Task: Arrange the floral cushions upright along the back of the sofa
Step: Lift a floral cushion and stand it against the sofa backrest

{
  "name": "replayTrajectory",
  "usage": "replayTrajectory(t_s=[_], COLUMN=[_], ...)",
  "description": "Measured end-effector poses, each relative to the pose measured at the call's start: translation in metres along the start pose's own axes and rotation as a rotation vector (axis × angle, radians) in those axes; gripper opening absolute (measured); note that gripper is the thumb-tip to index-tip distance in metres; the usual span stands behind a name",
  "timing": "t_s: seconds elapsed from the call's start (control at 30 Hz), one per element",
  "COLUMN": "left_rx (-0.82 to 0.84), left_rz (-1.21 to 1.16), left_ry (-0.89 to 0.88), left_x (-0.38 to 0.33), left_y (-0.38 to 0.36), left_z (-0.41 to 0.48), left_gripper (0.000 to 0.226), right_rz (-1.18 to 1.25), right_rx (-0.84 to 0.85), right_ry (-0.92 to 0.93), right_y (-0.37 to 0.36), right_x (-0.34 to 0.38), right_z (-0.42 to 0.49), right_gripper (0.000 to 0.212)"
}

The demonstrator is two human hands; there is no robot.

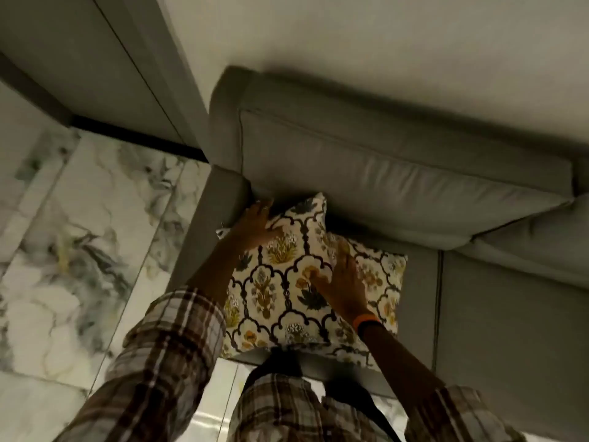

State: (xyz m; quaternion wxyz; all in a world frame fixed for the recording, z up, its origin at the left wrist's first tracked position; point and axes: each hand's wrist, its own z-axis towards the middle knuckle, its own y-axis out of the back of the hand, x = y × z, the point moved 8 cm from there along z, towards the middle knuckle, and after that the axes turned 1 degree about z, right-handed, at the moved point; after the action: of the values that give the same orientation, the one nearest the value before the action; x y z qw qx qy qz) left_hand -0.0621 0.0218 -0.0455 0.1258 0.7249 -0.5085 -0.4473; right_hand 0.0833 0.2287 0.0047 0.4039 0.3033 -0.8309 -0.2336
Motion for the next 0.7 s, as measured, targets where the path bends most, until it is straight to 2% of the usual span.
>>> replayTrajectory(t_s=[0.1,0.17,0.2,0.3,0.4,0.43,0.5,0.53,0.57,0.63,0.7], left_rx=[0.135,0.175,0.183,0.117,0.060,0.075,0.110,0.120,0.122,0.130,0.128], left_rz=[-0.110,-0.160,-0.167,-0.258,-0.395,-0.458,-0.582,-0.621,-0.642,-0.684,-0.658], left_ry=[0.034,0.071,0.084,0.103,0.201,0.244,0.309,0.321,0.335,0.347,0.376], left_x=[0.020,0.028,0.030,0.040,0.032,0.027,0.024,0.028,0.028,0.024,0.009], left_y=[-0.032,-0.048,-0.056,-0.066,-0.052,-0.049,-0.046,-0.049,-0.050,-0.061,-0.068], left_z=[0.026,0.033,0.036,0.053,0.050,0.046,0.042,0.044,0.042,0.039,0.023], left_gripper=[0.088,0.083,0.084,0.095,0.102,0.101,0.101,0.108,0.115,0.116,0.102], right_rz=[0.180,0.351,0.400,0.428,0.466,0.552,0.757,0.880,1.079,1.437,1.539], right_rx=[0.164,0.254,0.279,0.301,0.298,0.278,0.137,0.058,-0.011,-0.109,-0.168], right_ry=[-0.195,-0.288,-0.316,-0.252,-0.228,-0.229,-0.263,-0.295,-0.334,-0.424,-0.484], right_y=[-0.041,-0.064,-0.069,-0.058,-0.019,-0.001,0.036,0.050,0.054,0.040,0.012], right_x=[-0.049,-0.087,-0.097,-0.093,-0.087,-0.090,-0.116,-0.129,-0.142,-0.156,-0.149], right_z=[0.002,0.001,0.002,0.010,0.016,0.016,0.012,0.006,0.000,-0.014,-0.026], right_gripper=[0.132,0.136,0.131,0.107,0.077,0.071,0.077,0.079,0.071,0.048,0.058])
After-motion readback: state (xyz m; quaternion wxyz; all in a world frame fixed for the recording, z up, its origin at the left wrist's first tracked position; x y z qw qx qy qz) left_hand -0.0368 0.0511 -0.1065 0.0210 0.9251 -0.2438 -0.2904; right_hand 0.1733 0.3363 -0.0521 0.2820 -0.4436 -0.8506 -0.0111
